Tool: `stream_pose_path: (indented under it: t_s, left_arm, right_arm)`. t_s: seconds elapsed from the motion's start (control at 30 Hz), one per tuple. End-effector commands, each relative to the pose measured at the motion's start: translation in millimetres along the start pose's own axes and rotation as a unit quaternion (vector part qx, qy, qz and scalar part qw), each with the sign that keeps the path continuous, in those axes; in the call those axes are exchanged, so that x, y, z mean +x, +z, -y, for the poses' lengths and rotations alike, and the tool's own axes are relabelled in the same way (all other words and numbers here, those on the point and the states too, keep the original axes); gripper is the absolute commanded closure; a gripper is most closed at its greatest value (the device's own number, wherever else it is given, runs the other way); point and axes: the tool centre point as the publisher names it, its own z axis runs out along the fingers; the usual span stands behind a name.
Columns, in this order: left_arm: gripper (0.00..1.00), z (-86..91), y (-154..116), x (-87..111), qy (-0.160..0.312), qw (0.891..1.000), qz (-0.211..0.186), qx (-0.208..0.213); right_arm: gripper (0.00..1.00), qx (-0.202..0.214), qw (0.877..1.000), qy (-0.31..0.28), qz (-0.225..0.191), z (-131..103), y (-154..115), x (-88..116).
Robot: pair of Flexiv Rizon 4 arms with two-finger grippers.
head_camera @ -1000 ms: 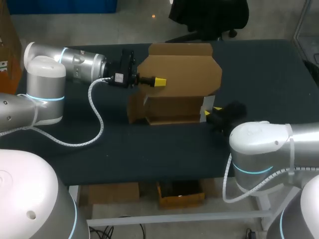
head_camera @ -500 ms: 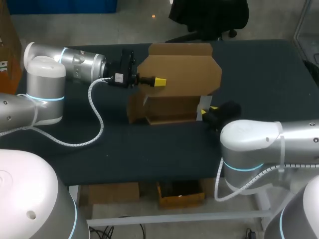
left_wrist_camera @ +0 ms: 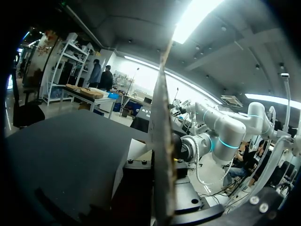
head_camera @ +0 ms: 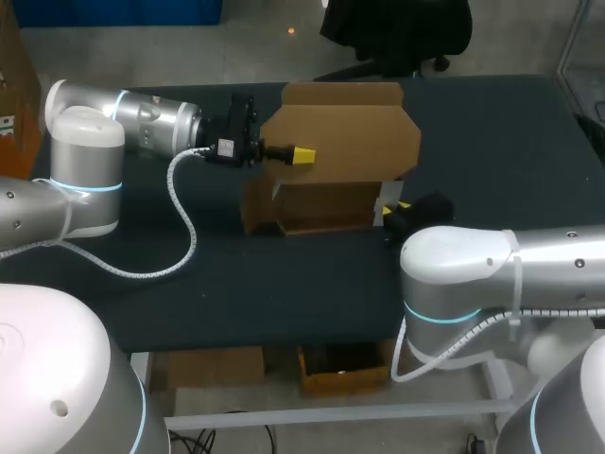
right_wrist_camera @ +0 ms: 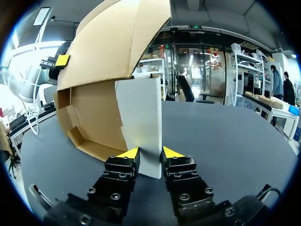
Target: Assemble the packaging by folding the flat box into shape, placing the metal phone stand inside, and closing the box properly
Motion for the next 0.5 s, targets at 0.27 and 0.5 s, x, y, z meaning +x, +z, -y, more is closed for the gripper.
stream_pose_path:
  t_s: [0.27,0.5]
  left_arm:
    - [1.00,-3.6,1.0,-1.3,0.000,1.000,-0.003,0.000]
    - [1.00,-3.6,1.0,-1.3,0.000,1.000,-0.003,0.000]
  right_arm:
    - [0.77,-0.003,0.999,0.000,0.044,-2.9,7.0,4.6]
    - [0.76,-0.012,0.998,0.006,0.055,-4.8,8.4,4.2]
